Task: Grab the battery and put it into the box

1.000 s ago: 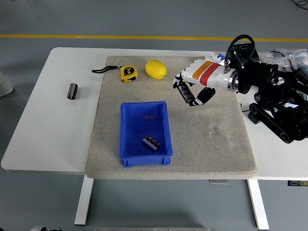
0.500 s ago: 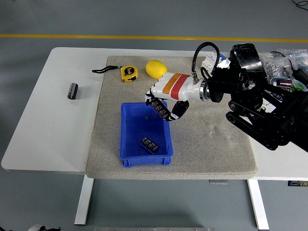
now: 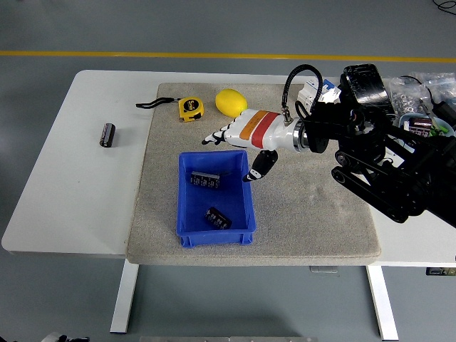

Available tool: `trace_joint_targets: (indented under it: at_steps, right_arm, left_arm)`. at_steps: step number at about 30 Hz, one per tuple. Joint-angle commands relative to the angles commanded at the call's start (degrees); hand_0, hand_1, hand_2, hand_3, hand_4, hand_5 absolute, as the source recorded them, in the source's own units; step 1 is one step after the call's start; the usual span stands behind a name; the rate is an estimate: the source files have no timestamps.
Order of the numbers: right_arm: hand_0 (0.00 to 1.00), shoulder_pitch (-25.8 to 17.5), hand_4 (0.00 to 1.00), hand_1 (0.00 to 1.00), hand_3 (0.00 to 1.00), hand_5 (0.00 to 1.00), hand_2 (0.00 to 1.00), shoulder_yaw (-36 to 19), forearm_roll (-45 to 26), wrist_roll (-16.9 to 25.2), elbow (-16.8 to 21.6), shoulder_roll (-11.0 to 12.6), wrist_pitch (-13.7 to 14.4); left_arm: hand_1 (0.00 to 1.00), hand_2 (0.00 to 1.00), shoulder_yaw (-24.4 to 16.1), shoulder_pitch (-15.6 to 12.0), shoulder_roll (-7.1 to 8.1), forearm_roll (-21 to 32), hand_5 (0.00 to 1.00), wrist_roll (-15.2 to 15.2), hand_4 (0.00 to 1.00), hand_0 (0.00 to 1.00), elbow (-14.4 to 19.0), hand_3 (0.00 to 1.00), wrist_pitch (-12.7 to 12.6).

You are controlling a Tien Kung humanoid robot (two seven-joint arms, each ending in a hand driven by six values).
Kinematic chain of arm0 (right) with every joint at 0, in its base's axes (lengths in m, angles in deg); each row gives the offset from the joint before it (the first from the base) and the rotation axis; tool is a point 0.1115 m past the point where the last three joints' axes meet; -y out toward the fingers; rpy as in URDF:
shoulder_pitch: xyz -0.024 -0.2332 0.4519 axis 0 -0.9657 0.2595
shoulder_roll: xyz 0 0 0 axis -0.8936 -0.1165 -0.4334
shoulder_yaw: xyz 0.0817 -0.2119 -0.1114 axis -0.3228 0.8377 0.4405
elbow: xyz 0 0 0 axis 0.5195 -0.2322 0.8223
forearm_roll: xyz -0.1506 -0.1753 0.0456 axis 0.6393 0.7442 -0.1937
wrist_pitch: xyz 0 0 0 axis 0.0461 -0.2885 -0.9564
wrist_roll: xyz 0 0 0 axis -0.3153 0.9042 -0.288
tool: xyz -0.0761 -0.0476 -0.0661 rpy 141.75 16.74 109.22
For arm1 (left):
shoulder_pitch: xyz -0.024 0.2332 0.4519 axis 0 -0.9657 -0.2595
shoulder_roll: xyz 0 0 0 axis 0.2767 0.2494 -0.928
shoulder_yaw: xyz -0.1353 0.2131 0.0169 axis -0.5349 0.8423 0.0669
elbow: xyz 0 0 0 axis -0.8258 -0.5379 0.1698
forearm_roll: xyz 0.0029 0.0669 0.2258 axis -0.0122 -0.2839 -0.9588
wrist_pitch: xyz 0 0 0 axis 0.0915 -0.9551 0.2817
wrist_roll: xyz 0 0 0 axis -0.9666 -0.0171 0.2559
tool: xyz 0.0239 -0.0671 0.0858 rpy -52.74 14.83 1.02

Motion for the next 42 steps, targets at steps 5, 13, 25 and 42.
trace_joint_targets:
  at_steps: [5,13,25,42]
  right_arm:
    - [0.581,-0.5,0.955,0.65,0.923,0.178,0.813,-2.0,0.4,0.2,-0.3,0.9,-0.3]
    - [0.587,-4.8,0.974,0.649,0.896,0.208,0.799,-9.7,-3.1,2.5,-0.7,7.2,2.2]
    - [0.695,-19.6,0.998,0.7,0.83,0.46,0.783,-24.5,-31.2,-2.5,1.4,18.5,4.1]
    - [0.843,-52.1,0.998,0.808,0.879,0.921,0.852,-55.8,-72.2,-12.3,16.7,10.2,-1.3]
  left_arm:
    - [0.724,0.719,0.1,0.0,0.02,0.2,0.499,0.0,0.61,0.796,0.0,0.561,0.0]
    - [0.724,0.718,0.4,-0.2,-0.19,0.8,0.499,0.3,0.609,0.796,-0.2,0.56,-0.3]
    - [0.724,0.718,-1.7,-0.8,-0.91,-1.6,0.498,0.5,0.608,0.796,-0.7,0.561,-0.5]
    - [0.724,0.722,-3.7,-0.5,-1.43,-3.1,0.496,1.1,0.608,0.796,-1.5,0.56,-1.5]
